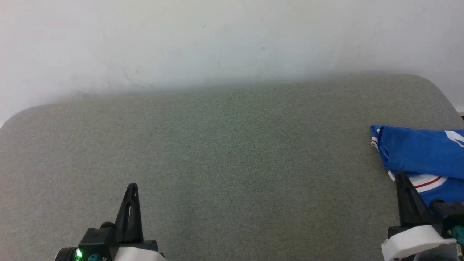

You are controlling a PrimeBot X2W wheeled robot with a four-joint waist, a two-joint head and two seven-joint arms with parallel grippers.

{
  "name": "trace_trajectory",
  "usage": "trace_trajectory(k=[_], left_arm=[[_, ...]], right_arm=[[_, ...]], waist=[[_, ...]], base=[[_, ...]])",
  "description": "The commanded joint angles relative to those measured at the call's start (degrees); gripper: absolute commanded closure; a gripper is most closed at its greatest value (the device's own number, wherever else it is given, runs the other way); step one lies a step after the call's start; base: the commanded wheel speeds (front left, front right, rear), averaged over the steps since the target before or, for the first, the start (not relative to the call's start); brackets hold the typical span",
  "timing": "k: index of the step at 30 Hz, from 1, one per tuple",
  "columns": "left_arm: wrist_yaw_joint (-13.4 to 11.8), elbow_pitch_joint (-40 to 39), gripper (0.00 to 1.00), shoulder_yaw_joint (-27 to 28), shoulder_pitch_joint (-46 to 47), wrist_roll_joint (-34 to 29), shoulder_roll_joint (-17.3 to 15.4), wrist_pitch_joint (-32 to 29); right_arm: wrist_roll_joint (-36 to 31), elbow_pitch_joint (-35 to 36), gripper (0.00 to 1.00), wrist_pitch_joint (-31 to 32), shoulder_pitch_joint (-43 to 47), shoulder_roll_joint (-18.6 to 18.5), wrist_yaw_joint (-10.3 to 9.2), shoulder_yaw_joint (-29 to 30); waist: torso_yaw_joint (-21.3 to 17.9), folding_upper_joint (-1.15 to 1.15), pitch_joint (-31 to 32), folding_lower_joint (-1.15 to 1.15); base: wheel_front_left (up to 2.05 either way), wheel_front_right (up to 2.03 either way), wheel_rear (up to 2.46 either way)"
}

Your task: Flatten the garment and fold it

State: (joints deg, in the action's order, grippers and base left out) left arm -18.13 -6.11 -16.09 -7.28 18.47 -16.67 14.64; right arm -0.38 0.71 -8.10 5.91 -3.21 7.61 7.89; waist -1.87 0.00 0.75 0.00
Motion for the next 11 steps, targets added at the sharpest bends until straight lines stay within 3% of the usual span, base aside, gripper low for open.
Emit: trace_trajectory(k=[1, 11], left_arm=[[0.22, 0.07, 1.00, 0.20, 0.08, -0.23, 0.17, -0.17], [1.67, 0.56, 1.00, 1.48, 0.66, -1.70, 1.27, -1.34]], right_arm=[[0.00, -0.01, 1.00, 0.08, -0.07, 0.00, 0.00, -0.06], [0.03, -0.07, 1.00, 0.73, -0.54, 0.03, -0.01, -0.70]], waist=[[0.02, 0.00, -0.01, 0.00], [0.17, 0.00, -0.07, 0.00]], base=[[0.00, 0.00, 0.00], [0.00, 0.00, 0.00]])
